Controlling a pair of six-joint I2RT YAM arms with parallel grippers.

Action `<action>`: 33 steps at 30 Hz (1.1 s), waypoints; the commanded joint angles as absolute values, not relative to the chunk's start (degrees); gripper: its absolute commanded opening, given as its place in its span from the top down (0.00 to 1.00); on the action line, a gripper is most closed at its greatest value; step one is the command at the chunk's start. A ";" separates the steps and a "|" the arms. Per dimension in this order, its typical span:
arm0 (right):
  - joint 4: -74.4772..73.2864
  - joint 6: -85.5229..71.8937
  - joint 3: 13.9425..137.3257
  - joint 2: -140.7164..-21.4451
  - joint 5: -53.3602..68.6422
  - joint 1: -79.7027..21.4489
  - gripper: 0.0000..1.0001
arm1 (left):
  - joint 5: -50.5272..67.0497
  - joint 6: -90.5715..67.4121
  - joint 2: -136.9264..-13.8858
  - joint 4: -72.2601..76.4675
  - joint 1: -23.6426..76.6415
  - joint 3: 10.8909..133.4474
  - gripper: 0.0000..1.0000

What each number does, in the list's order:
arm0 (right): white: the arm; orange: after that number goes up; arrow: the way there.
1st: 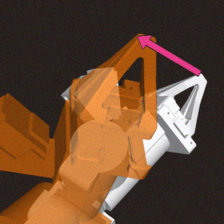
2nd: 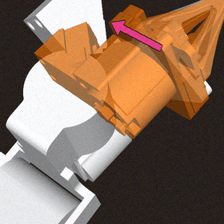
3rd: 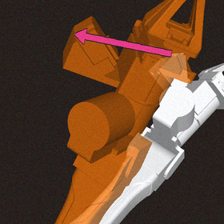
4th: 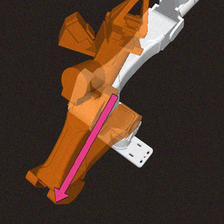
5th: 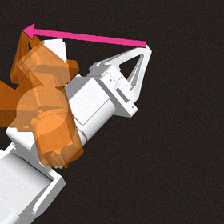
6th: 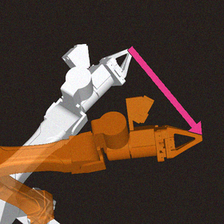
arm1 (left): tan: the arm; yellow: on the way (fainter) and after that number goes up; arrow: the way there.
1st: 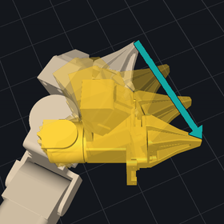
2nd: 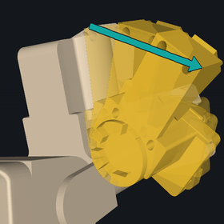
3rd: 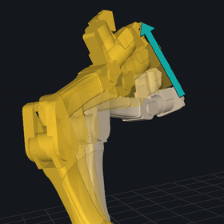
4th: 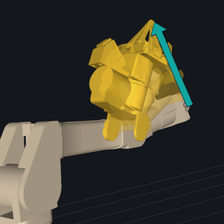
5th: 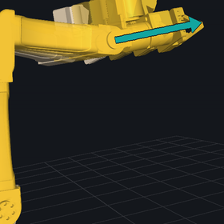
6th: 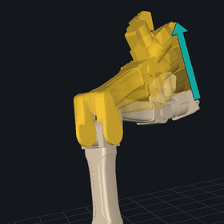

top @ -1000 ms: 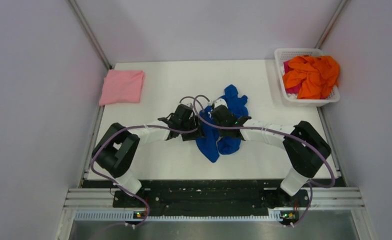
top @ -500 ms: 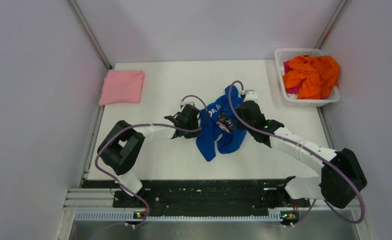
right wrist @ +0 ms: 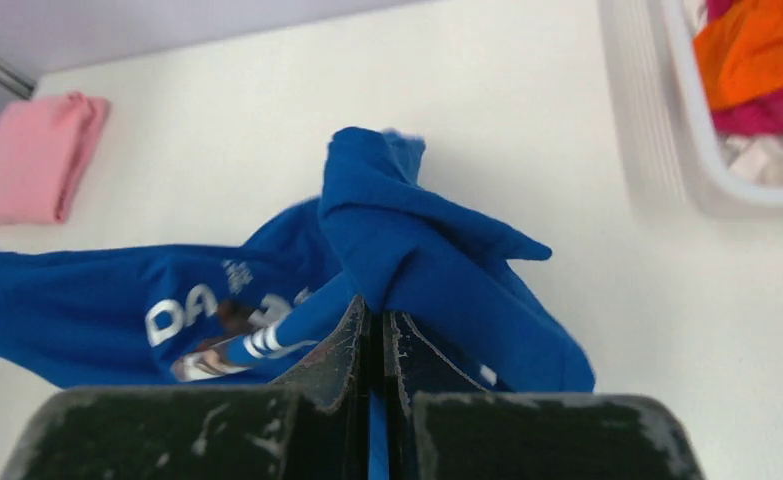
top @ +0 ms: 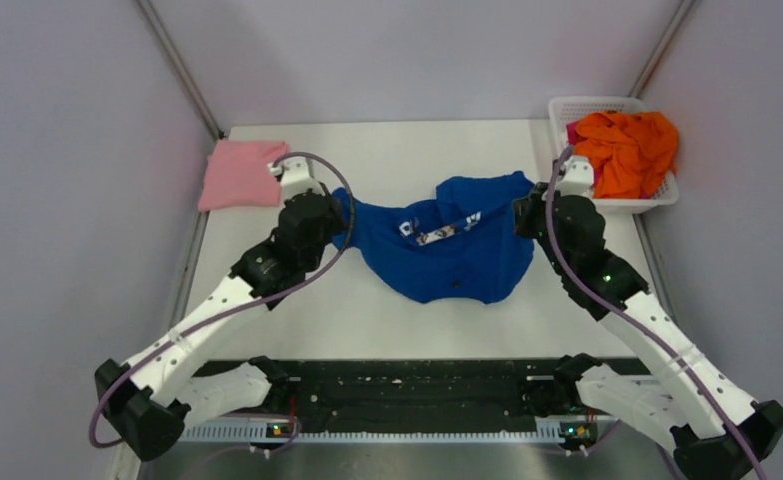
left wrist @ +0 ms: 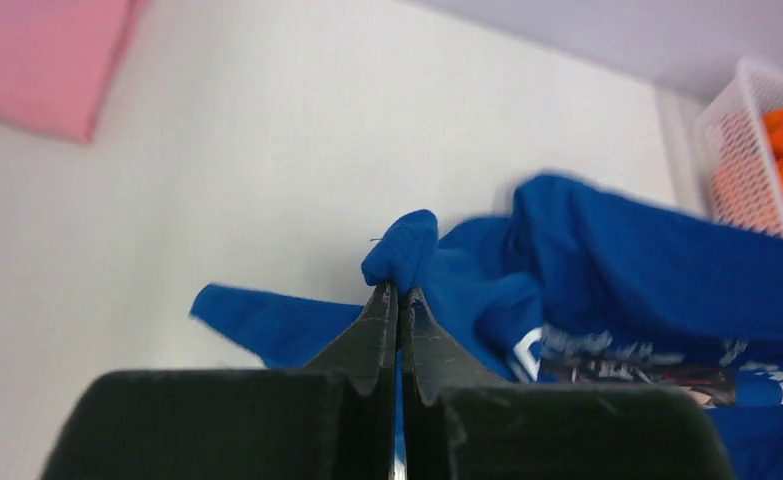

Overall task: Fold and stack the t-shirts
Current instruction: Flatten out the tshirt

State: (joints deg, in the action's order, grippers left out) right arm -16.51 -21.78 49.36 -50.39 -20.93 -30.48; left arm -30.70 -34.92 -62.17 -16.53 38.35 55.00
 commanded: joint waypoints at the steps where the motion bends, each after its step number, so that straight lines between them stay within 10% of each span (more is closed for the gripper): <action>1: -14.18 -16.85 58.67 -45.88 -20.96 -30.37 1.00 | -38.99 -24.10 -54.31 -8.30 38.13 59.51 1.00; 17: -23.30 -16.05 83.07 -39.67 -10.84 -30.38 1.00 | -38.80 -10.65 -36.60 -6.95 38.12 73.60 1.00; 26: -19.64 -14.11 81.86 -50.83 -22.53 -30.33 1.00 | -43.63 -10.64 -56.97 -11.68 36.54 83.73 1.00; 33: -16.26 -12.48 94.26 -71.13 -14.88 -22.71 1.00 | -21.32 -19.57 -80.33 -20.09 14.96 105.88 1.00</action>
